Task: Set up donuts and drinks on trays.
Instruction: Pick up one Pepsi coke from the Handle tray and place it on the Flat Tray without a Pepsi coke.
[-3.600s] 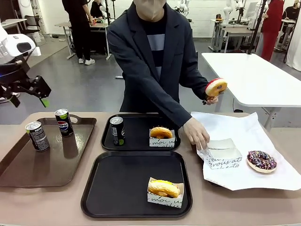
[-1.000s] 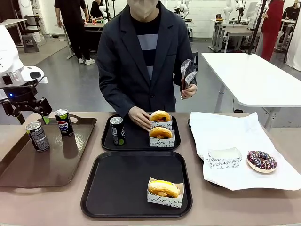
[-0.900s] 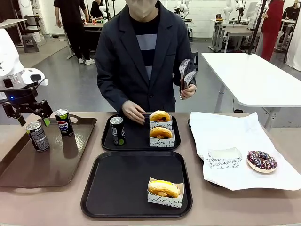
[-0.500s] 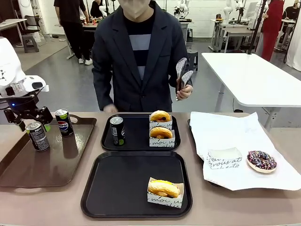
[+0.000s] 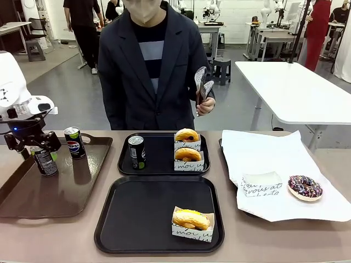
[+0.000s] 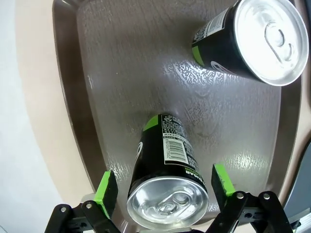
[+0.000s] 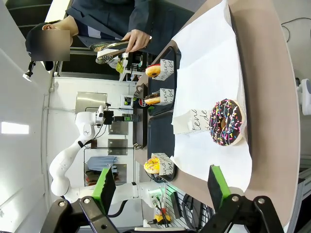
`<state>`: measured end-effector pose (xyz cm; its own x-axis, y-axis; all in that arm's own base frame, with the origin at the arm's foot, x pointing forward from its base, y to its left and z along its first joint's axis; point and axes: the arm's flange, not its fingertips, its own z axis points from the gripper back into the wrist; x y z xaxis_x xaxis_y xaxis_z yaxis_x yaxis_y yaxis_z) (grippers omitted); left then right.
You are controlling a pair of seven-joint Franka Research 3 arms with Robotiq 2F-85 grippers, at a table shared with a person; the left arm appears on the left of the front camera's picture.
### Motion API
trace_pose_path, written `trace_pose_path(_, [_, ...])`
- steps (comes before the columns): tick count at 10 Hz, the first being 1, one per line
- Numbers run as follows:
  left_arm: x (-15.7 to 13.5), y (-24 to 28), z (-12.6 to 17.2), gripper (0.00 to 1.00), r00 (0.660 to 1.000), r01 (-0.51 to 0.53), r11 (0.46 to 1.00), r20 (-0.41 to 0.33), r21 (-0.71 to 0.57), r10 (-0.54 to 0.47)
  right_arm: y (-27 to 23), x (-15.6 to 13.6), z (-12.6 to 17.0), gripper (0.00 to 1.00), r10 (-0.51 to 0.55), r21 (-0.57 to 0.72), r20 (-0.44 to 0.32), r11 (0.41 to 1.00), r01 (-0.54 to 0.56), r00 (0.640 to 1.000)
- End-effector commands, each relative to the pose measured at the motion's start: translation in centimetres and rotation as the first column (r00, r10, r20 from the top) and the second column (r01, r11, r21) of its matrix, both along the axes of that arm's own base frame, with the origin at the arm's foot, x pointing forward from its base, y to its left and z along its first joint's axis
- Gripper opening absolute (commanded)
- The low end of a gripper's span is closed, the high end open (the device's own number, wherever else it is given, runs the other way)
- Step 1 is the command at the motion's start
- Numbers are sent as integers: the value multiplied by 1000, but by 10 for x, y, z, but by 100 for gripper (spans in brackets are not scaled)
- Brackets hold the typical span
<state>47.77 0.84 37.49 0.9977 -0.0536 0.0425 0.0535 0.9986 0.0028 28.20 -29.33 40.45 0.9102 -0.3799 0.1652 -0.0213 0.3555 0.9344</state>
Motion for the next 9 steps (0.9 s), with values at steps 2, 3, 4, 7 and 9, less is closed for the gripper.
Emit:
trace_pose_path(2, [4, 4, -7, 100, 1000, 19, 1000, 23, -10, -18, 0, 0, 1, 100, -1, 7, 8, 1000, 1, 1000])
trace_pose_path(3, [5, 5, -5, 100, 999, 18, 1000, 43, -23, -17, 0, 0, 1, 100, -1, 7, 8, 1000, 1, 1000])
trace_pose_path(4, [6, 4, -4, 100, 999, 17, 999, 51, -30, -15, 0, 0, 1, 100, -1, 7, 8, 1000, 1, 1000])
trace_pose_path(7, [9, 3, -4, 100, 999, 17, 999, 51, -38, -15, 0, 0, 1, 100, -1, 7, 8, 1000, 1, 1000])
trace_pose_path(9, [8, 1, -4, 100, 999, 27, 998, 47, -51, -24, 0, 0, 1, 100, -1, 7, 8, 1000, 1, 1000])
